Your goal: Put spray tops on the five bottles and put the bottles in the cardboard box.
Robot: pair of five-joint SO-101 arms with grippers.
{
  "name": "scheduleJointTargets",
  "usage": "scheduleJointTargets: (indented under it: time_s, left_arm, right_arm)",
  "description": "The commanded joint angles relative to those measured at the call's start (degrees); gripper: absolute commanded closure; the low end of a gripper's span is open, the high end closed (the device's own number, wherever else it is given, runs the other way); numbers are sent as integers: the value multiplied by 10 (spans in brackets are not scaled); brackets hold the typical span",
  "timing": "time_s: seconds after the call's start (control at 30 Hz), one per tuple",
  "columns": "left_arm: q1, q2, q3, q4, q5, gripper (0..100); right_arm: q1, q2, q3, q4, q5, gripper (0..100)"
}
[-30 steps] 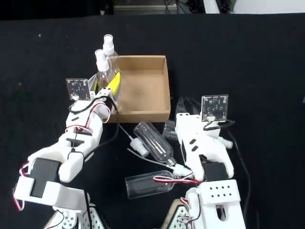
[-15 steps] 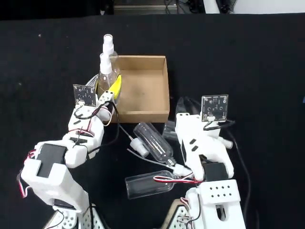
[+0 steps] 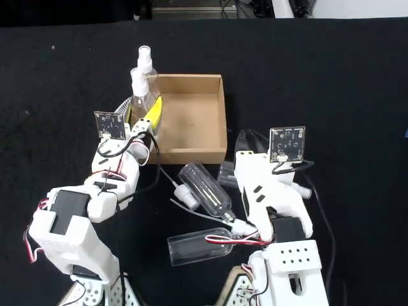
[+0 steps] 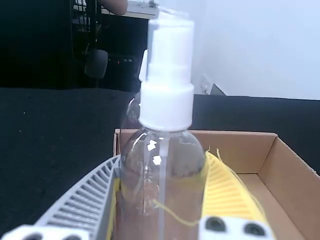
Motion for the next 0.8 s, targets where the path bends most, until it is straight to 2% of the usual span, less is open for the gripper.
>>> scheduleJointTargets:
  time_s: [0.0, 0.1, 0.3, 0.5, 0.77]
  left_arm:
    - [-9, -4, -23, -11, 4, 798]
    - [-8, -4, -20, -11, 4, 743]
    - [-9, -4, -22, -11, 4, 755]
    - [-9, -4, -22, -11, 4, 688]
    - [-9, -4, -21, -11, 4, 684]
  right_arm:
    - [13, -16, -2, -20, 5, 983]
    - [13, -16, -2, -20, 5, 983]
    - [13, -16, -2, -20, 5, 983]
    - [13, -16, -2, -20, 5, 983]
    - [13, -16, -2, -19, 5, 983]
